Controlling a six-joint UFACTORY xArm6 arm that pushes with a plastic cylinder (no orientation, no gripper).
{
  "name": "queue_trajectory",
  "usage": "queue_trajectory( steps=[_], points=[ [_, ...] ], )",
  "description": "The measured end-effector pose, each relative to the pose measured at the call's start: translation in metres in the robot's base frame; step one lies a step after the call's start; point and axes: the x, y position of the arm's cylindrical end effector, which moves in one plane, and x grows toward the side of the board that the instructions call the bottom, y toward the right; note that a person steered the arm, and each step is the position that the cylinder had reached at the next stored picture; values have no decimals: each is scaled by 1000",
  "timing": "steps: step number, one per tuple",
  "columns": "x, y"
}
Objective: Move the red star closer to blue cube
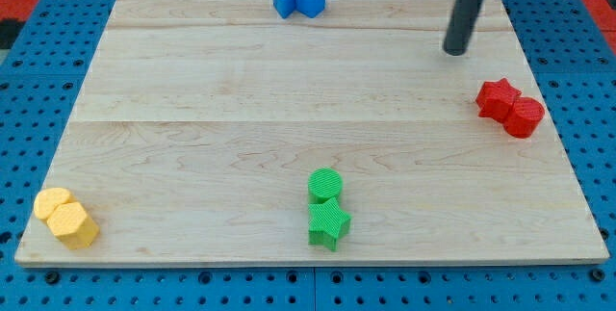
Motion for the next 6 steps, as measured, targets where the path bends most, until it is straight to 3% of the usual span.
queue_trajectory(
  steps=[2,3,4,6],
  points=[
    [52,82],
    [70,91],
    [81,89],
    [87,1]
  ],
)
